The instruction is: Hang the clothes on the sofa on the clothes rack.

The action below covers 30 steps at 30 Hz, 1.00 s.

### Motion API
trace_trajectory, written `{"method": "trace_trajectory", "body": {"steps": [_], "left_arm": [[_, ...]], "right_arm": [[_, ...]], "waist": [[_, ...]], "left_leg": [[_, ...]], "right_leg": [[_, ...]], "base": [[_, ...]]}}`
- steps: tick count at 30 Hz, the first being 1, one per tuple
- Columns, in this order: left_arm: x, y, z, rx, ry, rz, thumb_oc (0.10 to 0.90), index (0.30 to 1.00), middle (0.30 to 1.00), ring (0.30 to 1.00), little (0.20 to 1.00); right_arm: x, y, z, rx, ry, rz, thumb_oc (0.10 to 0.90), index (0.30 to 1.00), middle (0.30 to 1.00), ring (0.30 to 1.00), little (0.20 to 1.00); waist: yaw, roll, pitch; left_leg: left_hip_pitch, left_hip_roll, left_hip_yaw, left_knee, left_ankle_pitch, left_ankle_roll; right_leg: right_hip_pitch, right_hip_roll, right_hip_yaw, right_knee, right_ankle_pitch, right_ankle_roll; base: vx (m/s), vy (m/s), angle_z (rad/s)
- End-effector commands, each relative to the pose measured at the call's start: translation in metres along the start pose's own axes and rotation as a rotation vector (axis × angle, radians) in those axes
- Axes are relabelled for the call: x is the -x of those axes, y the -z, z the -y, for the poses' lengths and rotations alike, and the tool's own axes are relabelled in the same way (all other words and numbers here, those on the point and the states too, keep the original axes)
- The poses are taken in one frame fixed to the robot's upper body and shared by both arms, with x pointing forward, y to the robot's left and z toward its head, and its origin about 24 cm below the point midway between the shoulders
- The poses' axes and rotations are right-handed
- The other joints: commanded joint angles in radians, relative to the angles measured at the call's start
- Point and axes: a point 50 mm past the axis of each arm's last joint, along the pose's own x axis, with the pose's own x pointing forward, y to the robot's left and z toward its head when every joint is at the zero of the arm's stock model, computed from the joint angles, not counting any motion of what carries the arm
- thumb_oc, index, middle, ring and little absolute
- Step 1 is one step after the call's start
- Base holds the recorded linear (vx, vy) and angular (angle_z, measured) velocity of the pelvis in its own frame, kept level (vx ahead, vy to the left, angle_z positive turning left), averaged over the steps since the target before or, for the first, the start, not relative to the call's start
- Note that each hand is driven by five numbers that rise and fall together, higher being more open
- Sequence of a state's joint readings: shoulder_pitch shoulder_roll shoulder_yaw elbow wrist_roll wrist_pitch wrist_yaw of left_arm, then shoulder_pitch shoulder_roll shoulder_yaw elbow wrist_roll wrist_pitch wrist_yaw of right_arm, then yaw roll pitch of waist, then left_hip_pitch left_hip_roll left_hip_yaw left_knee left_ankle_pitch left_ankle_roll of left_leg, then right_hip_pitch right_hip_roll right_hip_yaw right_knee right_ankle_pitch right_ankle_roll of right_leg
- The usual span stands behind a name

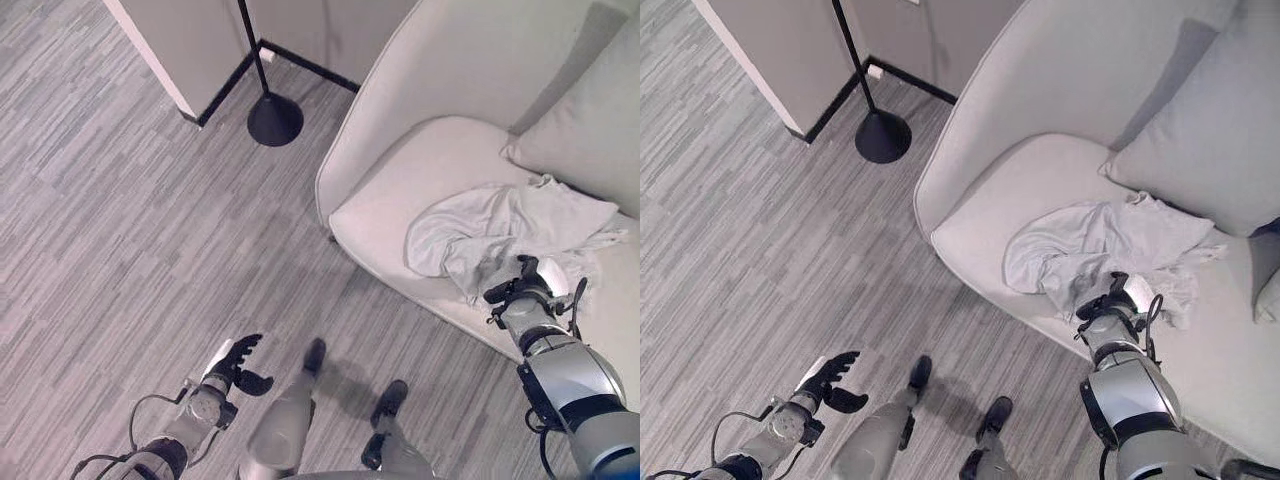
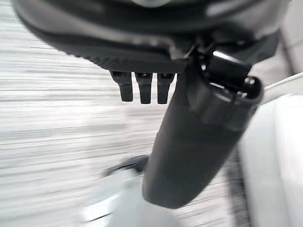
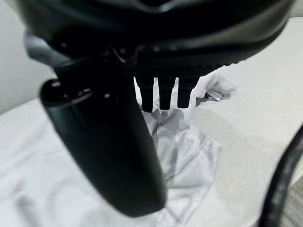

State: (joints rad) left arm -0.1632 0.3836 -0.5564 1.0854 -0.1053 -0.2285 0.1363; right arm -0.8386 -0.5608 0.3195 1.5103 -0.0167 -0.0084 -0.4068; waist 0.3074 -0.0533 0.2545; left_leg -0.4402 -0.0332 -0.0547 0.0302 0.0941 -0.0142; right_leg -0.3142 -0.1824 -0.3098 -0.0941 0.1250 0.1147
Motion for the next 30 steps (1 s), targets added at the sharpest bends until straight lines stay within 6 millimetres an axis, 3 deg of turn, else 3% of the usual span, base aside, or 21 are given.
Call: {"method": "trace_trajectory", "body": {"steps": [1, 2, 7, 15, 20, 22, 23, 24, 26, 27, 28, 30], "left_arm": [[0.005, 0.021, 0.005, -0.06, 0.024, -0.089, 0.8, 0.9, 0.9, 0.9, 0.9], [0.006, 0.025, 0.005, -0.06, 0.025, -0.116, 0.8, 0.9, 0.9, 0.9, 0.9], [0.006, 0.029, 0.0, -0.058, 0.009, -0.137, 0.8, 0.9, 0.9, 0.9, 0.9], [-0.004, -0.007, -0.025, 0.036, -0.103, 0.014, 0.8, 0.9, 0.9, 0.9, 0.9], [-0.003, -0.006, -0.027, 0.0, -0.1, 0.025, 0.8, 0.9, 0.9, 0.9, 0.9], [-0.001, 0.0, -0.025, -0.021, -0.091, 0.01, 0.8, 0.9, 0.9, 0.9, 0.9], [0.004, 0.009, -0.022, -0.016, -0.085, -0.014, 0.8, 0.9, 0.9, 0.9, 0.9], [0.004, 0.01, -0.022, -0.016, -0.085, -0.015, 0.8, 0.9, 0.9, 0.9, 0.9], [0.009, 0.016, -0.022, 0.051, -0.101, -0.024, 0.8, 0.9, 0.9, 0.9, 0.9], [0.009, 0.017, -0.022, 0.05, -0.101, -0.025, 0.8, 0.9, 0.9, 0.9, 0.9], [0.012, 0.008, -0.025, 0.11, -0.111, 0.04, 0.8, 0.9, 0.9, 0.9, 0.9], [0.015, 0.002, -0.029, 0.141, -0.114, 0.086, 0.8, 0.9, 0.9, 0.9, 0.9]], "right_arm": [[-0.018, -0.013, 0.067, -0.109, 0.123, 0.004, 0.491, 0.436, 0.436, 0.436, 0.436], [-0.018, -0.013, 0.061, -0.109, 0.084, -0.004, 0.4, 0.3, 0.3, 0.3, 0.3], [-0.013, -0.025, 0.041, -0.215, -0.005, 0.016, 0.4, 0.3, 0.3, 0.3, 0.3], [0.004, -0.012, -0.014, -0.138, -0.135, 0.024, 0.4, 0.3, 0.3, 0.3, 0.3], [0.005, -0.013, -0.017, -0.137, -0.129, 0.054, 0.4, 0.3, 0.3, 0.3, 0.3], [0.006, -0.018, -0.018, -0.155, -0.123, 0.085, 0.4, 0.3, 0.3, 0.3, 0.3], [0.006, -0.029, -0.014, -0.271, -0.114, 0.129, 0.4, 0.3, 0.3, 0.3, 0.3], [0.006, -0.029, -0.014, -0.271, -0.114, 0.129, 0.4, 0.3, 0.3, 0.3, 0.3], [0.017, -0.052, -0.022, -0.456, -0.161, 0.248, 0.4, 0.3, 0.3, 0.3, 0.3], [0.017, -0.051, -0.023, -0.455, -0.162, 0.246, 0.4, 0.3, 0.3, 0.3, 0.3], [0.032, -0.071, -0.022, -0.592, -0.201, 0.393, 0.4, 0.3, 0.3, 0.3, 0.3], [0.042, -0.081, -0.019, -0.656, -0.224, 0.476, 0.4, 0.3, 0.3, 0.3, 0.3]], "waist": [[0.031, -0.002, 0.042], [0.032, -0.005, 0.047], [0.035, -0.011, 0.056], [0.026, 0.005, 0.038], [0.013, 0.001, 0.024], [0.005, -0.005, 0.014], [-0.009, -0.017, -0.006], [-0.008, -0.017, -0.006], [-0.027, -0.031, -0.035], [-0.027, -0.032, -0.035], [-0.039, -0.036, -0.055], [-0.041, -0.04, -0.069]], "left_leg": [[-0.049, -0.037, -0.021, -0.083, 0.036, -0.006], [-0.055, -0.036, -0.02, -0.084, 0.037, -0.007], [-0.066, -0.038, -0.023, -0.084, 0.035, -0.004], [-0.036, -0.037, -0.039, -0.087, 0.029, -0.005], [-0.02, -0.029, -0.032, -0.083, 0.026, -0.009], [-0.007, -0.024, -0.027, -0.082, 0.023, -0.009], [0.015, -0.017, -0.019, -0.083, 0.017, -0.008], [0.017, -0.017, -0.019, -0.083, 0.017, -0.008], [0.049, -0.012, -0.011, -0.085, 0.009, -0.006], [0.05, -0.012, -0.011, -0.085, 0.009, -0.006], [0.074, -0.011, -0.007, -0.087, 0.005, -0.004], [0.091, -0.01, -0.004, -0.088, 0.003, -0.005]], "right_leg": [[0.197, 0.05, -0.069, 0.024, -0.159, 0.021], [0.193, 0.05, -0.07, 0.024, -0.155, 0.022], [0.182, 0.053, -0.071, 0.03, -0.149, 0.024], [0.2, 0.063, -0.094, 0.051, -0.184, 0.014], [0.216, 0.068, -0.093, 0.055, -0.204, 0.007], [0.225, 0.07, -0.086, 0.055, -0.209, 0.004], [0.242, 0.072, -0.078, 0.051, -0.213, 0.002], [0.243, 0.071, -0.077, 0.051, -0.213, 0.002], [0.27, 0.072, -0.07, 0.045, -0.22, -0.001], [0.272, 0.072, -0.07, 0.044, -0.22, -0.001], [0.294, 0.073, -0.068, 0.041, -0.227, -0.003], [0.312, 0.074, -0.069, 0.037, -0.233, -0.004]], "base": [[0.0, 0.0, 0.0], [0.0, 0.0, 0.0], [0.0, 0.0, 0.0], [-0.01, -0.002, 0.04], [-0.03, -0.014, 0.05], [-0.04, -0.017, -0.02], [0.0, -0.004, -0.09], [0.01, -0.009, -0.11], [0.01, -0.019, -0.14], [0.01, -0.042, -0.19], [0.0, -0.03, -0.19], [0.01, -0.045, -0.17]]}}
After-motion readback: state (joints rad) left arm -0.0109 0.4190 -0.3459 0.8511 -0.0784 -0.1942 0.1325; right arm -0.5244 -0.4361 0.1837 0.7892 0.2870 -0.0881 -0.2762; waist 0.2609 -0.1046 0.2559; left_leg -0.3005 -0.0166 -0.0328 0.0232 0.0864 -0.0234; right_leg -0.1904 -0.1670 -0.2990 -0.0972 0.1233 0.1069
